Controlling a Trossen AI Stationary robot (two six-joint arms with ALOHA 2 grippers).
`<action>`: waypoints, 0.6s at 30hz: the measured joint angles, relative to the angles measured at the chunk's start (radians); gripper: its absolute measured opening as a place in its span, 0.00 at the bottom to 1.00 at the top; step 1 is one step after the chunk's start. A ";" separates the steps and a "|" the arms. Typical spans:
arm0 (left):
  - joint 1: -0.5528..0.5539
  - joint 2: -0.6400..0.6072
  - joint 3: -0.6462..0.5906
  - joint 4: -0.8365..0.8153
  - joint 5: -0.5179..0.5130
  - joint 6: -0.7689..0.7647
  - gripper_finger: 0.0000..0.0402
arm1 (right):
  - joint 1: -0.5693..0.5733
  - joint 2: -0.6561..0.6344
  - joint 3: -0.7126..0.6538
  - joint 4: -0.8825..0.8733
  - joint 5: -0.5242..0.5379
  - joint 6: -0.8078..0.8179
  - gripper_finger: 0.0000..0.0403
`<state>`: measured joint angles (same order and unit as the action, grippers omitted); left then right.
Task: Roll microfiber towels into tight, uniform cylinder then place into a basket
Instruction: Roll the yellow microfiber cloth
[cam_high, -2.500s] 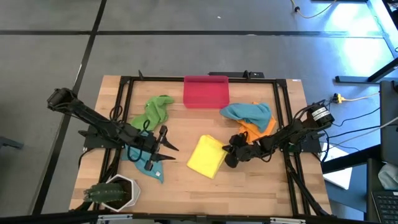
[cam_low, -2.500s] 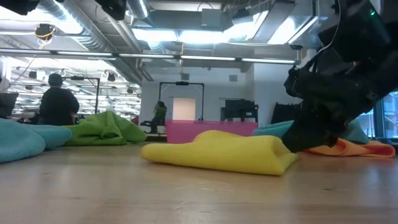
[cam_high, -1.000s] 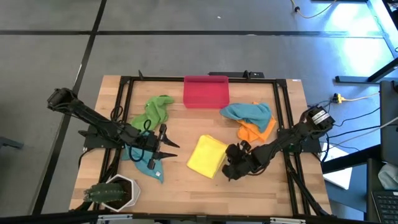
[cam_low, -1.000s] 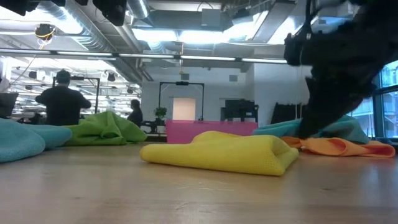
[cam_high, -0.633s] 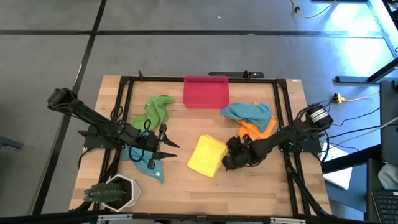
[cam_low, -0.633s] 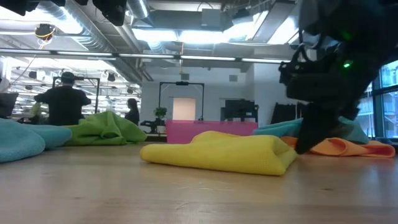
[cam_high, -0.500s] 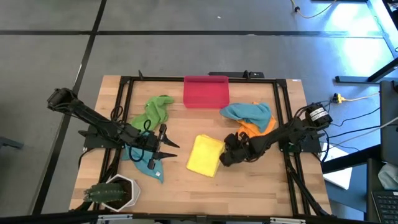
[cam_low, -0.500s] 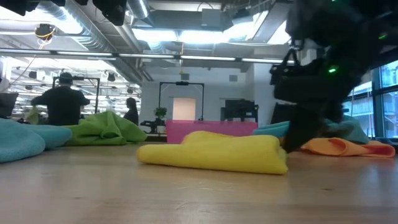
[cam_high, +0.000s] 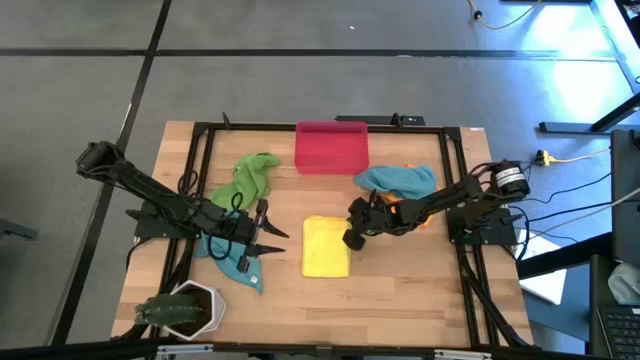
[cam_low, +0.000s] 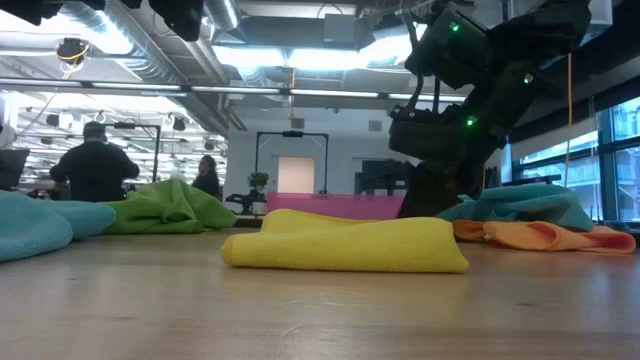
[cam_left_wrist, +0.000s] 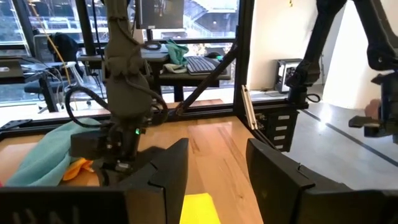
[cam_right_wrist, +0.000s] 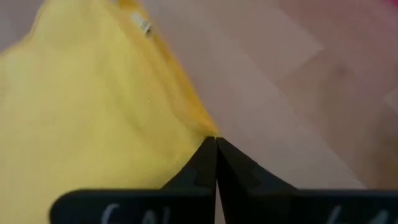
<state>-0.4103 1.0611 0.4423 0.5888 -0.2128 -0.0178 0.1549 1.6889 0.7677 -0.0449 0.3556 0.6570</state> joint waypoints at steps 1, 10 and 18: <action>-0.002 0.000 0.000 -0.005 0.003 -0.003 0.38 | 0.011 -0.014 0.000 -0.005 0.002 0.000 0.02; -0.031 0.002 0.000 -0.022 0.004 -0.007 0.38 | 0.211 -0.161 0.003 0.019 0.104 -0.012 0.03; -0.033 0.108 0.000 0.038 -0.028 -0.007 0.38 | 0.350 -0.107 0.003 0.211 0.114 -0.100 0.04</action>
<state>-0.4429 1.1696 0.4423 0.6265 -0.2403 -0.0248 0.5051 1.5823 0.7708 0.1661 0.4693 0.5568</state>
